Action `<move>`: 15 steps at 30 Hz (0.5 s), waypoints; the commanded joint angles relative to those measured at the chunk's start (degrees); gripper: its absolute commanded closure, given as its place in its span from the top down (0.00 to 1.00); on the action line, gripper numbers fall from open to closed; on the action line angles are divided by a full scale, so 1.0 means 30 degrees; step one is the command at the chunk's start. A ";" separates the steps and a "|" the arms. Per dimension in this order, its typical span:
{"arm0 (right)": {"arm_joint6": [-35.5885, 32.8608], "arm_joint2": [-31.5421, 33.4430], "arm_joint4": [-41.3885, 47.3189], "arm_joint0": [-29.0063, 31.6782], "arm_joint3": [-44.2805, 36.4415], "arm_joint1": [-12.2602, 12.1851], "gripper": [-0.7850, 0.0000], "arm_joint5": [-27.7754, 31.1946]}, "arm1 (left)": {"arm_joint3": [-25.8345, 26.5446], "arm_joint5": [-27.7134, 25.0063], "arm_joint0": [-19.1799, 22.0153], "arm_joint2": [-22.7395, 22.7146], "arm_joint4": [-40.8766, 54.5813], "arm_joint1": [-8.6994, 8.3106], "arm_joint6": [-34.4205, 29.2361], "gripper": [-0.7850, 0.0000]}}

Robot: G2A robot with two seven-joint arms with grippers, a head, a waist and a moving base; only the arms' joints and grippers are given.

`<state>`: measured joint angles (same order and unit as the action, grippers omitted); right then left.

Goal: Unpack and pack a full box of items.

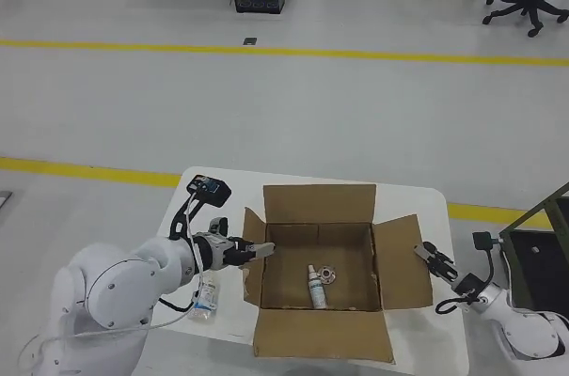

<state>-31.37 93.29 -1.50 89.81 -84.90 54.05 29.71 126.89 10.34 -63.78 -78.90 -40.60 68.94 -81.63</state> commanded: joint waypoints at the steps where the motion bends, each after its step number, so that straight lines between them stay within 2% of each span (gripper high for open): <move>1: 0.0000 0.0000 0.0000 0.0000 0.0000 0.0000 0.00 0.0000 | -0.0025 0.0023 -0.0042 0.0003 0.0077 0.0008 0.0205 1.00; 3: 0.0180 -0.0020 -0.0131 0.0005 -0.0113 0.0015 0.00 -0.0180 | -0.0136 -0.0339 -0.0172 0.0343 0.0669 0.0036 0.1080 1.00; 6: 0.0592 -0.0043 -0.0666 0.0082 -0.0484 0.0046 0.00 -0.0692 | -0.0630 -0.0698 0.0348 0.1350 0.0676 0.0061 0.1359 1.00; 15: 0.1287 -0.0512 -0.1204 0.0262 -0.0763 0.0198 0.00 -0.1127 | -0.3863 0.0325 0.3211 0.5499 0.0568 0.0434 0.0191 1.00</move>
<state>-27.79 91.89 -5.04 90.58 -87.24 54.59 26.60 116.63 10.65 -55.10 -63.79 -39.06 70.06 -81.00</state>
